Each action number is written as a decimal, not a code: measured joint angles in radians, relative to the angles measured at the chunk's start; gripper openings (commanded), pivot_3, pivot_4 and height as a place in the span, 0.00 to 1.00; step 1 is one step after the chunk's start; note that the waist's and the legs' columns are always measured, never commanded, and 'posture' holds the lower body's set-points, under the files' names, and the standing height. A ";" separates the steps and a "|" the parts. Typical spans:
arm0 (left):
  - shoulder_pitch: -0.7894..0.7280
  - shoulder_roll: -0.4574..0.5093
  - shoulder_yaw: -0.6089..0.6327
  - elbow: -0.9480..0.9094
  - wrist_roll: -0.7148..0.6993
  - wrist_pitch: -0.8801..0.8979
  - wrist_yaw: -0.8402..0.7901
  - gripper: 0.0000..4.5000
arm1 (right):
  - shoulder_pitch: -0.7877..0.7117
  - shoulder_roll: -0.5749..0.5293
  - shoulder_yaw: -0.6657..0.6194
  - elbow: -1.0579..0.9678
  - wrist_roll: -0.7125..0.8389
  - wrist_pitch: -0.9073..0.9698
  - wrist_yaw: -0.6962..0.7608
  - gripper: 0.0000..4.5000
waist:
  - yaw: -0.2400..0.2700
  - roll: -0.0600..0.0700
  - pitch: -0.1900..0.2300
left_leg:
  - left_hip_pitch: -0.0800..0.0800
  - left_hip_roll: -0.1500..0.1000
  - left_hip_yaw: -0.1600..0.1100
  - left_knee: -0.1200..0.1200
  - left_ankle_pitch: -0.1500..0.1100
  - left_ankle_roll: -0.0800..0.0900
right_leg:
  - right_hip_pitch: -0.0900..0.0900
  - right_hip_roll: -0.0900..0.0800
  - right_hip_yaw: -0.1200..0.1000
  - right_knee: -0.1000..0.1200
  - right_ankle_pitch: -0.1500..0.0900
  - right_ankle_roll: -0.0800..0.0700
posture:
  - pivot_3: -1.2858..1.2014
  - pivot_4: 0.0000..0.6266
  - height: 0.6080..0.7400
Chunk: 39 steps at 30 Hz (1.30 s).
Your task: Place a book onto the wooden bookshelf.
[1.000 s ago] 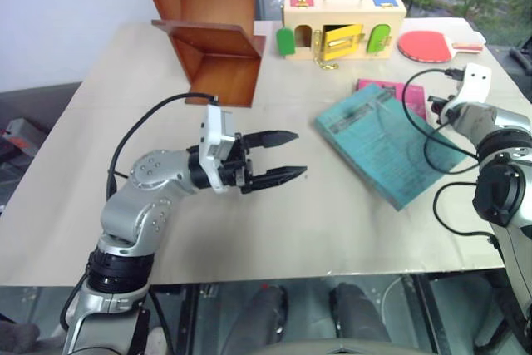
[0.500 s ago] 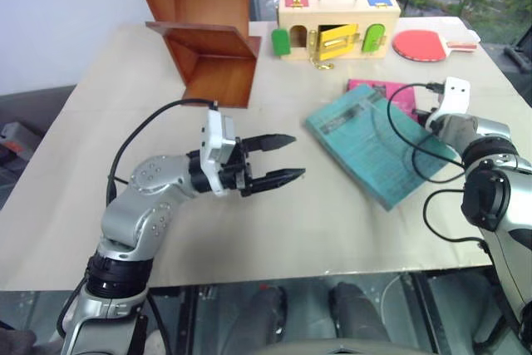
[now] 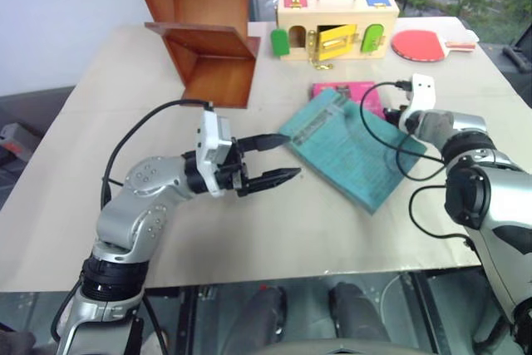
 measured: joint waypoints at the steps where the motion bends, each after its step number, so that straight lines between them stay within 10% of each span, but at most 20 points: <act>1: -0.003 0.000 0.000 0.004 0.005 -0.003 -0.001 0.70 | -0.001 0.006 -0.001 -0.002 0.002 -0.005 0.005 0.14 | 0.000 0.000 0.000 | 0.000 0.000 0.000 0.000 0.000 0.000 | 0.000 0.000 0.000 0.000 0.000 0.000 | 0.52 0.24 1.00; 10: -0.050 -0.021 -0.014 0.055 0.032 -0.021 -0.017 0.70 | -0.044 -0.017 -0.014 -0.018 0.037 -0.181 0.035 0.14 | 0.006 0.002 0.002 | -0.002 -0.001 0.000 0.000 0.000 0.000 | -0.002 -0.001 0.000 0.000 0.000 0.000 | 0.52 0.24 1.00; 20: -0.120 -0.078 -0.060 0.126 0.051 -0.031 -0.047 0.70 | 0.038 -0.108 0.058 -0.399 0.072 -0.167 0.274 0.97 | 0.007 0.002 0.002 | -0.002 -0.001 -0.001 -0.002 0.000 0.000 | -0.002 -0.001 -0.001 -0.001 0.000 0.000 | 0.52 0.24 1.00; 33: -0.169 -0.155 -0.085 0.223 0.195 -0.173 0.011 0.70 | 0.896 -0.145 -0.036 -2.012 0.454 0.506 0.149 0.97 | 0.050 0.002 0.001 | -0.002 -0.001 -0.003 -0.003 0.000 0.000 | -0.002 -0.007 -0.005 -0.001 0.000 0.000 | 0.52 0.24 1.00; 39: -0.171 -0.130 -0.079 0.263 0.193 -0.178 -0.034 0.70 | 1.224 -0.066 -0.071 -2.344 0.626 0.670 -0.002 0.49 | 0.061 0.002 0.001 | -0.001 -0.001 -0.003 -0.003 0.000 0.000 | -0.001 -0.007 -0.005 0.000 0.000 0.000 | 0.52 0.24 1.00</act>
